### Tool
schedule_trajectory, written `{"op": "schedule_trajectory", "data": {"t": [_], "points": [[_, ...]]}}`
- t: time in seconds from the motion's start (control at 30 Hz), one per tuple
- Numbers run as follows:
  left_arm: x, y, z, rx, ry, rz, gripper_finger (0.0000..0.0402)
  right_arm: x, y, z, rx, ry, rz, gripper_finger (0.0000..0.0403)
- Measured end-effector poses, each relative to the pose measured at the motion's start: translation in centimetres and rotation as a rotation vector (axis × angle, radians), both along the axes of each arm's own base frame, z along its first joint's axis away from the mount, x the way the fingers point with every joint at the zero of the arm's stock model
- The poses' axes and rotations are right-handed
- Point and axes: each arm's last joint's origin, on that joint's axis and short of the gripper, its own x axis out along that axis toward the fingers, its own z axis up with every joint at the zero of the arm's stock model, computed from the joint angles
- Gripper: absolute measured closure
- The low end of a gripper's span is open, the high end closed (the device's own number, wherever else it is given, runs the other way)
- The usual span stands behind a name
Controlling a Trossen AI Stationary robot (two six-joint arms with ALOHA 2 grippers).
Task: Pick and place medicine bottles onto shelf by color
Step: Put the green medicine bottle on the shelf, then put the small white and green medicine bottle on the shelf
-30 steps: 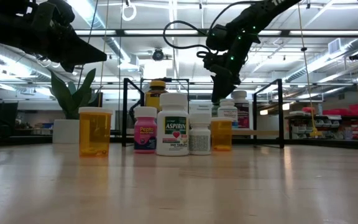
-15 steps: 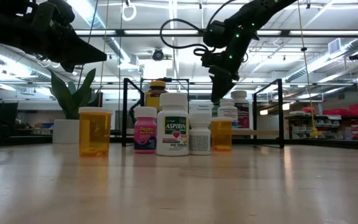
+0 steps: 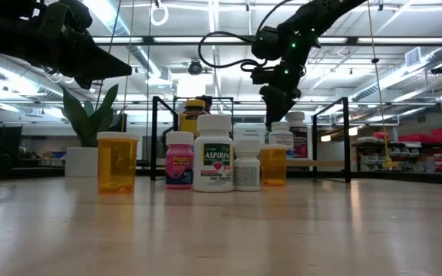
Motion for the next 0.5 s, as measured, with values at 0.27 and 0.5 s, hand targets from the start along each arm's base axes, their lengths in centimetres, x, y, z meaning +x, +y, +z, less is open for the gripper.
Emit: {"op": "schedule_trajectory", "data": {"t": [0.27, 0.5], "points": [[0.0, 0.0, 0.0, 0.000, 0.000, 0.000, 0.0373, 0.1, 0.6, 0.7, -0.016, -0.022, 0.027, 0.0124], [0.0, 0.0, 0.0, 0.000, 0.000, 0.000, 0.0364, -1.0, 1.9, 3.8, 0.004, -0.154, 0.093, 0.0125]]}}
